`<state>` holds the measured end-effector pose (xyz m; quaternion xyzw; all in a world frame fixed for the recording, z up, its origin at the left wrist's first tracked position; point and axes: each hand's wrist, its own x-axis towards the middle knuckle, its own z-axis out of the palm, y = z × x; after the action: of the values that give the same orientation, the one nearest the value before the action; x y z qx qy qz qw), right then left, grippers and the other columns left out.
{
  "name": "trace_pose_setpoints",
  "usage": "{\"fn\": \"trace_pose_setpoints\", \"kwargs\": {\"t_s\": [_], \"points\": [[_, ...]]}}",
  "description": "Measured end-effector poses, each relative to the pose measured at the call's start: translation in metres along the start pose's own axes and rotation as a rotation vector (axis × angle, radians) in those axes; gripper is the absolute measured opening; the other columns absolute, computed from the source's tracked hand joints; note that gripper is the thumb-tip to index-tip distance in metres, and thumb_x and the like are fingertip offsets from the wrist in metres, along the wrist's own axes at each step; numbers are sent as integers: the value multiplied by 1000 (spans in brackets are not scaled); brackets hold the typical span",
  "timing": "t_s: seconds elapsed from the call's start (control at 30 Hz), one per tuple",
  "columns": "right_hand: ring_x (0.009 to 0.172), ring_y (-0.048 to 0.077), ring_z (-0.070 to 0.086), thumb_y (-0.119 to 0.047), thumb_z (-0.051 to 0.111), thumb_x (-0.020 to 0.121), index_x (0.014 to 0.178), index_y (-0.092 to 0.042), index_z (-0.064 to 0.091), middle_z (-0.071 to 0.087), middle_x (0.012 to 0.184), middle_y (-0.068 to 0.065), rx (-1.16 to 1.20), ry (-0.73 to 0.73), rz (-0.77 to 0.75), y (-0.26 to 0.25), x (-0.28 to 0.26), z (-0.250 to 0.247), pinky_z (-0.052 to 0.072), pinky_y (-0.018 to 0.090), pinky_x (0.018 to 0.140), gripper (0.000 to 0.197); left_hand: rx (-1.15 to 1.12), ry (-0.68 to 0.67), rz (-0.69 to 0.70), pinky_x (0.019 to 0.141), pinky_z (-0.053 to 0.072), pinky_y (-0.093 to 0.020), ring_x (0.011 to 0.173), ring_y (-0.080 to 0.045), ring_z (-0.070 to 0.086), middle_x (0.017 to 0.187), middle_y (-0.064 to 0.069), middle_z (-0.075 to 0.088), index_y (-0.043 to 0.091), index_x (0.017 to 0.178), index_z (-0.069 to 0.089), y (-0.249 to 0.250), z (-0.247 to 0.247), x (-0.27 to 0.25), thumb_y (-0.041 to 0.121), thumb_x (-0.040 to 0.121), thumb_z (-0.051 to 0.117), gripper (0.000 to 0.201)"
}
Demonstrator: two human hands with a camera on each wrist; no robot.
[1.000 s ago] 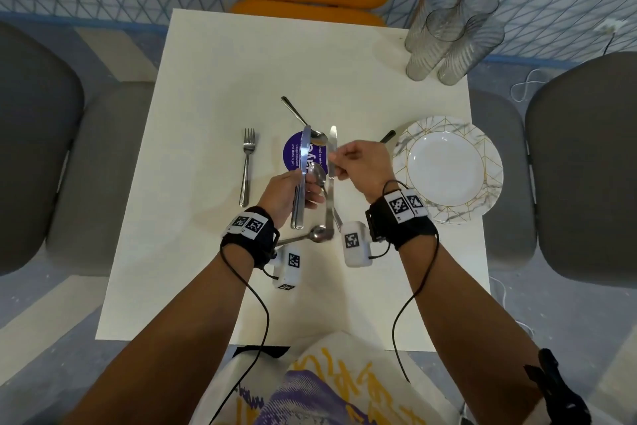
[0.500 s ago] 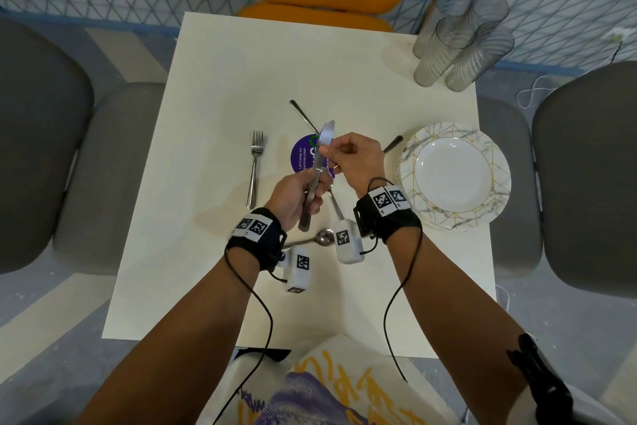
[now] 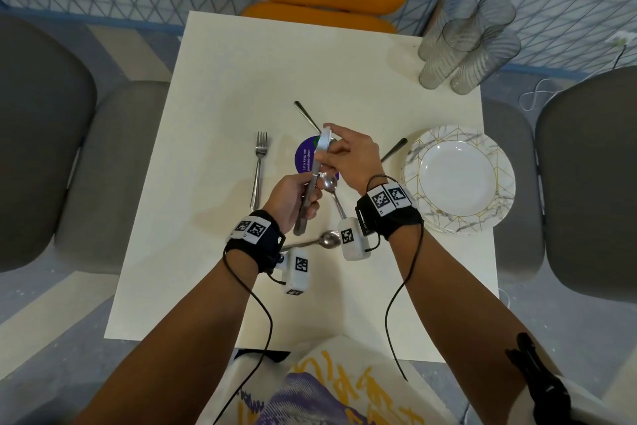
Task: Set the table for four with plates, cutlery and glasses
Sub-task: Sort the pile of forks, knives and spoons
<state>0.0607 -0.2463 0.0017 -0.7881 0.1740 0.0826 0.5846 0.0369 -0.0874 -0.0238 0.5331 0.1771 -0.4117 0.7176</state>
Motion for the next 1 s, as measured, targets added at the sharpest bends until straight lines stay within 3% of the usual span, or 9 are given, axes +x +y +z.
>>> {"fn": "trace_pose_setpoints", "kwargs": {"t_s": [0.13, 0.3, 0.43, 0.57, 0.67, 0.77, 0.83, 0.87, 1.0], "points": [[67, 18, 73, -3, 82, 78, 140, -26, 56, 75, 78, 5, -4, -25, -16, -3, 0, 4, 62, 29, 76, 71, -7, 22, 10, 48, 29, -25, 50, -15, 34, 64, 1, 42, 14, 82, 57, 0, -2, 2, 28, 102, 43, 28], [75, 23, 75, -5, 82, 77, 131, -29, 63, 76, 79, 3, -39, -34, -30, 1, 8, 12, 61, 35, 85, 63, -11, 45, 8, 47, 21, -25, 48, -14, 26, 64, 1, 39, 15, 80, 56, 2, -9, 7, 29, 102, 43, 30], [68, 23, 75, -3, 82, 77, 132, -23, 64, 77, 77, 3, -40, -64, -23, 0, 14, 15, 61, 26, 80, 61, -12, 52, 4, 45, 21, -24, 48, -12, 24, 66, 0, 37, 15, 79, 61, 0, -17, 13, 29, 103, 42, 34], [66, 23, 74, -1, 82, 77, 131, -20, 65, 76, 77, 6, -68, -64, -15, -1, 23, 20, 60, 20, 73, 59, 3, 84, 37, 48, 31, -27, 50, -15, 38, 68, 0, 49, 8, 89, 67, -1, -19, 18, 33, 104, 48, 35], [65, 23, 74, -1, 81, 77, 132, -20, 64, 77, 78, 7, -74, -69, 14, -1, 34, 27, 61, 23, 73, 60, 359, 245, 157, 59, 47, -36, 58, -23, 59, 68, -4, 64, 10, 100, 70, -4, -21, 24, 30, 98, 60, 23], [68, 23, 75, -4, 82, 78, 131, -23, 64, 77, 76, 5, -104, -70, 15, 1, 50, 39, 63, 31, 78, 59, 637, 506, 284, 62, 54, -29, 75, -22, 72, 83, -3, 74, 16, 113, 67, -12, -22, 32, 21, 97, 63, 16], [68, 25, 74, -6, 82, 78, 129, -28, 65, 76, 75, 3, -140, -87, 22, 5, 62, 51, 63, 38, 77, 57, 605, 647, 335, 64, 52, -15, 75, -14, 68, 89, 1, 75, 14, 113, 64, -11, -23, 35, 17, 96, 66, 18], [67, 23, 74, -9, 82, 78, 127, -30, 65, 76, 73, 0, -176, -98, 13, 7, 67, 57, 63, 39, 78, 56, 616, 701, 339, 64, 50, -14, 73, -12, 65, 90, 1, 75, 13, 111, 63, -9, -23, 37, 16, 95, 67, 17], [63, 10, 68, -10, 82, 78, 129, -24, 65, 75, 72, 2, -308, -126, -24, 16, 84, 72, 58, 29, 87, 55, 797, 790, 322, 74, 41, -24, 82, -18, 60, 98, -6, 73, 9, 103, 67, -6, -26, 48, 13, 93, 67, 11]]}}
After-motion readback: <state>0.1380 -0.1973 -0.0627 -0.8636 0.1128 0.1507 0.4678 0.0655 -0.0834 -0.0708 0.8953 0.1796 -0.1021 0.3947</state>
